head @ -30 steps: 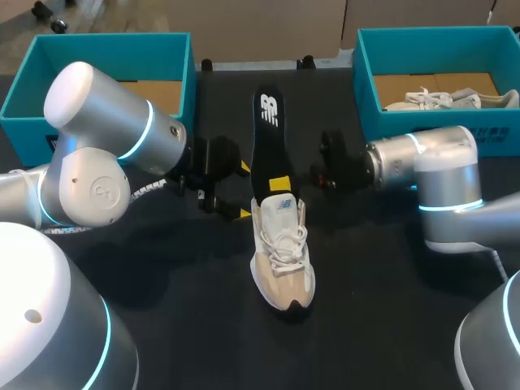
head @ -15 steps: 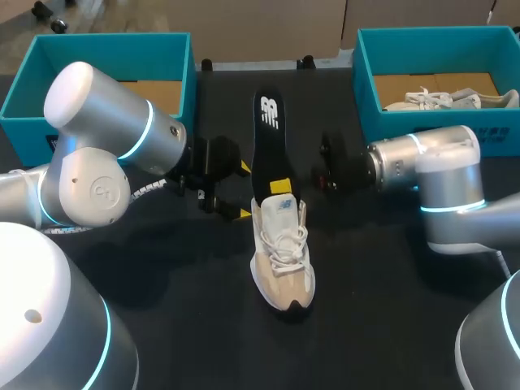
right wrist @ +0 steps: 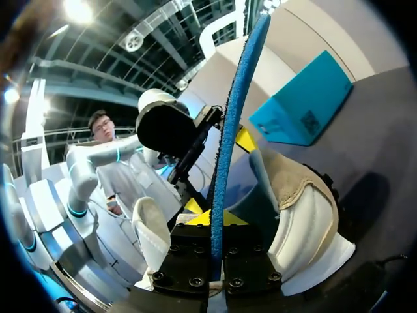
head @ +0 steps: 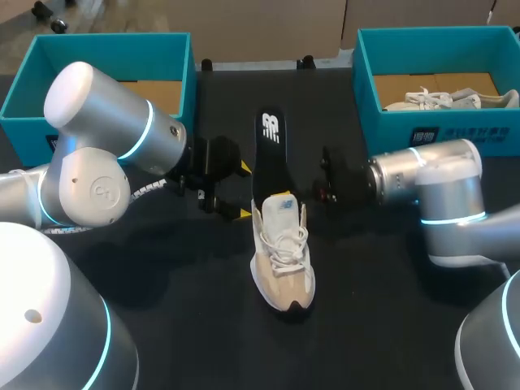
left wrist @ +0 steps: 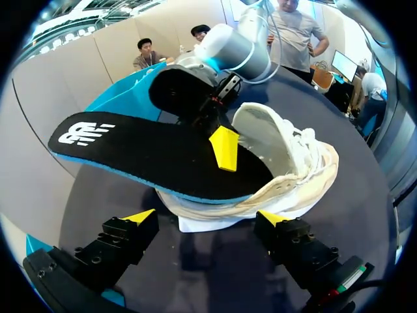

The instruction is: Take the shoe out of the shoebox, open the shoe tongue, remove and reinsert the insole, then place the shoe into the shoebox

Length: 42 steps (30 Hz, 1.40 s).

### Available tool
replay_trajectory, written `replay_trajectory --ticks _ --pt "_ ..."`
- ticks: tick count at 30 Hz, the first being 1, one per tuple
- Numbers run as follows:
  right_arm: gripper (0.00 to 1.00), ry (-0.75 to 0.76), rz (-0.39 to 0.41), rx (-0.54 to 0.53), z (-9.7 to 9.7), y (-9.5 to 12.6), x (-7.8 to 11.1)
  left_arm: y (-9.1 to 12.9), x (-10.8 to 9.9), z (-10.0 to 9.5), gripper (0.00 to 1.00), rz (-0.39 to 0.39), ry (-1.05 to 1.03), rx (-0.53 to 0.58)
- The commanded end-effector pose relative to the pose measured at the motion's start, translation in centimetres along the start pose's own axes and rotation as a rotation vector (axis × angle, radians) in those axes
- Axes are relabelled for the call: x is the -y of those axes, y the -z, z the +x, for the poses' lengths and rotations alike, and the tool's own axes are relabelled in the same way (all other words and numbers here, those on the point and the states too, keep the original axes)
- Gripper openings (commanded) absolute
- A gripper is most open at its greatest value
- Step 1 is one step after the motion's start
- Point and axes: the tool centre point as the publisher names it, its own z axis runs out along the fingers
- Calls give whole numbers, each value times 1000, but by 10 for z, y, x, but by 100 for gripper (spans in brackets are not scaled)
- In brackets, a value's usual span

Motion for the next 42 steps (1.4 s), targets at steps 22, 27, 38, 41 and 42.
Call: replay_trajectory --ticks 22,27,38,41,42 --pt "33 64 18 21 6 -1 -15 -2 0 0 100 -1 0 2" --pt "34 81 12 30 9 -2 -17 -2 0 0 100 -1 0 2" --pt "36 90 100 23 9 -4 -36 -2 0 0 100 -1 0 2" --pt "36 63 154 23 9 -2 -39 -2 0 0 100 -1 0 2" --pt "36 57 166 21 9 -2 -39 -2 0 0 100 -1 0 2"
